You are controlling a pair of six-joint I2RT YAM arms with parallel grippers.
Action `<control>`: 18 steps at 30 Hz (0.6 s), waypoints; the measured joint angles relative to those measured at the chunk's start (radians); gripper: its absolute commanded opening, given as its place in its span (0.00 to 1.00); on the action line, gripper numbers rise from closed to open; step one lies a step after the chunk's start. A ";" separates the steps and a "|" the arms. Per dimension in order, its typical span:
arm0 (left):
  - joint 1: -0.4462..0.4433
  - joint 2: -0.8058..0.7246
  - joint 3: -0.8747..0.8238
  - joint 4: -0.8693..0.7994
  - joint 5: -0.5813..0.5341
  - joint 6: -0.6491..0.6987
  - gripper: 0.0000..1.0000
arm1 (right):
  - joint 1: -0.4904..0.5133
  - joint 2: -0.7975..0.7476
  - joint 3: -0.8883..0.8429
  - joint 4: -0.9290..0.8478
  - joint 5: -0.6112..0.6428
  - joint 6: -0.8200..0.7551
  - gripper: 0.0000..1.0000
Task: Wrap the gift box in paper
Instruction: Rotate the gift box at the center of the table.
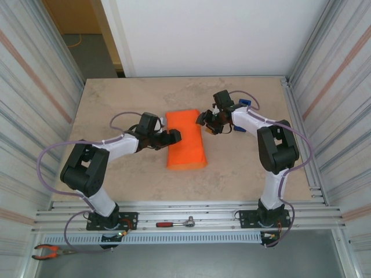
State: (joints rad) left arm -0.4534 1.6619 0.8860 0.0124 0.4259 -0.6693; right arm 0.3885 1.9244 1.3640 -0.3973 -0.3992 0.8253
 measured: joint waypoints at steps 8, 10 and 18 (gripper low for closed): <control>0.044 -0.012 0.009 0.001 -0.008 0.022 0.99 | -0.003 -0.176 -0.050 -0.049 0.034 -0.071 0.98; 0.070 -0.012 0.015 0.005 -0.007 0.021 0.99 | -0.010 -0.221 -0.074 -0.051 0.036 -0.079 0.98; 0.155 0.081 0.163 0.000 0.002 -0.006 0.94 | -0.108 -0.185 -0.066 -0.052 -0.029 -0.101 0.97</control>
State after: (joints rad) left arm -0.2981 1.7432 1.0492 0.0120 0.4278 -0.6754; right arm 0.2810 1.7390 1.2976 -0.4492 -0.4282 0.7246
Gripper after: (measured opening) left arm 0.949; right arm 0.988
